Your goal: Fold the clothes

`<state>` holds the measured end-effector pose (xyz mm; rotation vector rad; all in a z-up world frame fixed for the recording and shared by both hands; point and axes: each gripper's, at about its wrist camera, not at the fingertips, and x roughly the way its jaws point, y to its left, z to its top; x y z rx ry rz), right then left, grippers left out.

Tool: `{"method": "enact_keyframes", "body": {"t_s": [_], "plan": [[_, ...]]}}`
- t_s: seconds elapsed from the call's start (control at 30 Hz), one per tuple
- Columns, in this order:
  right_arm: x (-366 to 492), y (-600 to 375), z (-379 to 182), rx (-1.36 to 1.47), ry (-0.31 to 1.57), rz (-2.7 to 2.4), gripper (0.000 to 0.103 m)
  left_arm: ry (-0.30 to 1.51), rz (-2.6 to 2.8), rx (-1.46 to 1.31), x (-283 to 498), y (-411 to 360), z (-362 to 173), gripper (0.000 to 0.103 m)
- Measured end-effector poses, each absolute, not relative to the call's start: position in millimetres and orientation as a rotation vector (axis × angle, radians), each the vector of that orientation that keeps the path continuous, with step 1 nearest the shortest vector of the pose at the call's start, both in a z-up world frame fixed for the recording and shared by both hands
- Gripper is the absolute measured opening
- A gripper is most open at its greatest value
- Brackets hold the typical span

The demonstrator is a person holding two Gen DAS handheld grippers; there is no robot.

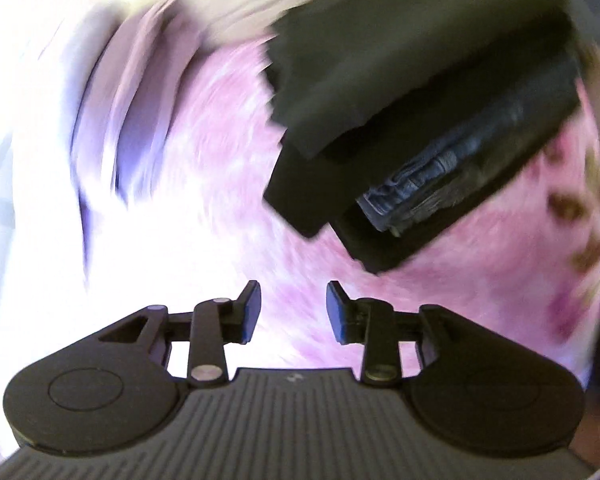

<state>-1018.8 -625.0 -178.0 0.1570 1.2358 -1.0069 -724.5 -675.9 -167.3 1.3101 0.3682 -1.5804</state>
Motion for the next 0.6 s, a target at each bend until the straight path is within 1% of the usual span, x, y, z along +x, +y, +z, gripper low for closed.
{"method": "enact_keyframes", "body": {"t_s": [0.07,0.1,0.17,0.23,0.27,0.3,0.33,0.37,0.57,0.6], "plan": [[-1023.9,-622.8,-170.6,0.344,1.149,-1.067,0.050,0.498,-1.547,1.217,-720.3,-666.3,-161.9,0.045],[-1025.3,-621.1,-166.8,0.422,1.103,-1.091,0.051,0.532,-1.547,1.187,-720.7,-661.4,-158.8,0.047],[-1026.4,-615.6,-157.4,0.559,1.011,-1.130,0.060,0.590,-1.557,1.136,-721.3,-652.4,-150.9,0.048],[-1025.1,-606.5,-147.1,0.665,0.929,-1.178,0.060,0.641,-1.580,1.090,-721.2,-643.4,-141.0,0.055],[-1023.5,-600.8,-142.0,0.706,0.892,-1.202,0.062,0.659,-1.597,1.063,-721.6,-637.4,-138.2,0.062],[-1021.3,-594.6,-136.8,0.740,0.857,-1.225,0.063,0.675,-1.614,1.037,-722.0,-631.3,-135.8,0.068],[-1018.4,-586.3,-131.6,0.765,0.825,-1.252,0.071,0.687,-1.634,1.019,-721.0,-624.4,-130.5,0.070],[-1014.8,-576.8,-126.5,0.774,0.800,-1.281,0.075,0.695,-1.654,1.016,-720.7,-617.7,-126.4,0.073],[-979.5,-509.2,-104.9,0.807,0.707,-1.422,0.079,0.652,-1.784,1.019,-710.6,-560.3,-105.6,0.086],[-972.5,-496.2,-100.8,0.808,0.698,-1.436,0.080,0.673,-1.790,1.007,-705.2,-552.2,-102.3,0.088]]}}
